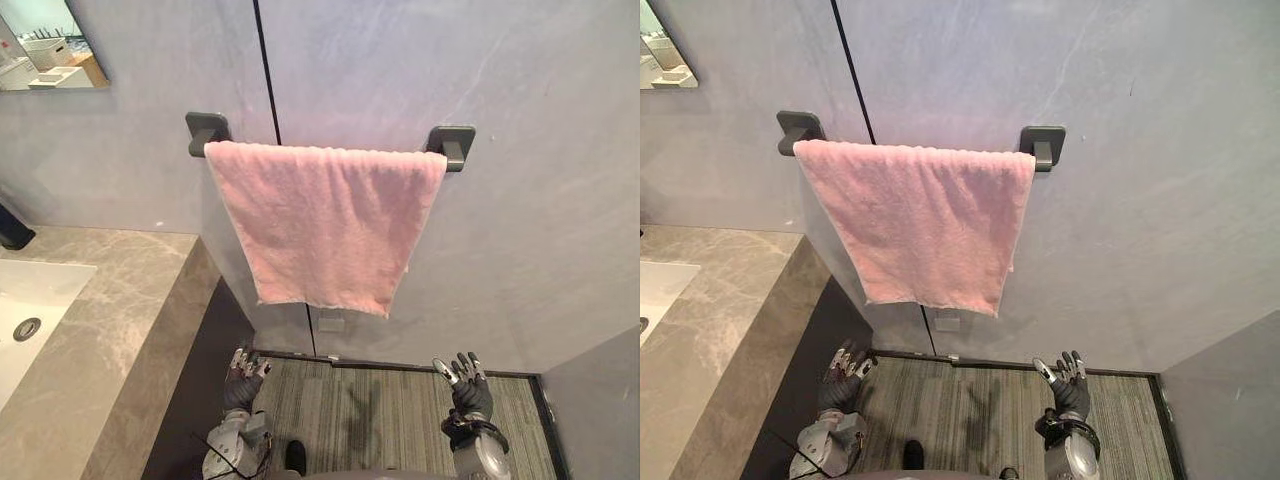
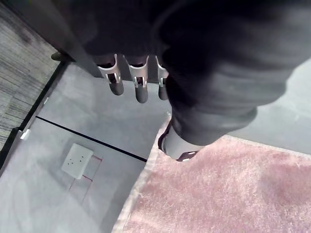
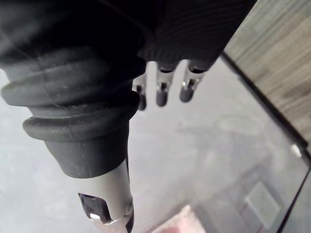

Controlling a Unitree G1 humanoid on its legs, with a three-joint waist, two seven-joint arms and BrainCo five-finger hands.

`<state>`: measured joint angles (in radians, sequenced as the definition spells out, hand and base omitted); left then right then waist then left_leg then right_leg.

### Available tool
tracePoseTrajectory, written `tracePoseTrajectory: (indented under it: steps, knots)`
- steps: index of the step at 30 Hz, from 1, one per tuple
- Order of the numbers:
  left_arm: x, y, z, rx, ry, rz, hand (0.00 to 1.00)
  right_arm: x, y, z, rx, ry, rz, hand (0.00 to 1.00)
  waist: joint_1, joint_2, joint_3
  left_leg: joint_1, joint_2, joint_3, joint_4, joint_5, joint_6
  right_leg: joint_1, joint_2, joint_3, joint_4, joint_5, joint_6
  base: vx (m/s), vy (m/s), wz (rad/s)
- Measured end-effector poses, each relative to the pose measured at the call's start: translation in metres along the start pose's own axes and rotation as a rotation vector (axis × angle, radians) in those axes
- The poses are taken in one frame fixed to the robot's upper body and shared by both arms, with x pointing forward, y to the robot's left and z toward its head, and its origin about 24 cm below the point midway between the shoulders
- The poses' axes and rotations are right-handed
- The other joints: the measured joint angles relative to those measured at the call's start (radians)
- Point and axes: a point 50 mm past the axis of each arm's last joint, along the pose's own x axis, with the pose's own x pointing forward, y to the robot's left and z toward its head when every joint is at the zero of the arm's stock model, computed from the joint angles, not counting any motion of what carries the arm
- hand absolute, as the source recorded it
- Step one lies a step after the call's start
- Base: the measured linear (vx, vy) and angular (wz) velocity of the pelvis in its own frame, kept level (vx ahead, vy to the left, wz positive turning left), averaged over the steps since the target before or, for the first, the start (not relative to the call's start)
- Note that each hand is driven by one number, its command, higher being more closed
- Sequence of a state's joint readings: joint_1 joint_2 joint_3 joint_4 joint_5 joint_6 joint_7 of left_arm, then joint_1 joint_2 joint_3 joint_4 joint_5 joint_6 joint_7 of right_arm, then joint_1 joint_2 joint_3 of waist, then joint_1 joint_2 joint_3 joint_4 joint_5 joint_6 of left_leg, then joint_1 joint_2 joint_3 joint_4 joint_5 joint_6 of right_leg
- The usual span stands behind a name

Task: Organize washtable

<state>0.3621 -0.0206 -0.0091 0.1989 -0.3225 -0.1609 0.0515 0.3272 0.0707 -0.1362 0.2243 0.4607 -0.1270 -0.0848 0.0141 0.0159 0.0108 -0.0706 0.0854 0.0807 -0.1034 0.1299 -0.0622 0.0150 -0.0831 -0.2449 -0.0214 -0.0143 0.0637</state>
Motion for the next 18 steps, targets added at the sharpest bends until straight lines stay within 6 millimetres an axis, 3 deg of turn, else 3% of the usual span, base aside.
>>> tracePoseTrajectory:
  steps: [18]
  knots:
    - [0.0024, 0.0003, 0.0014, 0.016, -0.001, 0.002, 0.0, 0.0027, 0.0022, 0.0009, 0.0, -0.001, 0.003, 0.0, 0.0, -0.008, 0.004, 0.01, 0.0, 0.0, 0.0, -0.01, -0.007, 0.009, 0.003, 0.0, 0.0, -0.013, 0.001, 0.0, 0.0, 0.0]
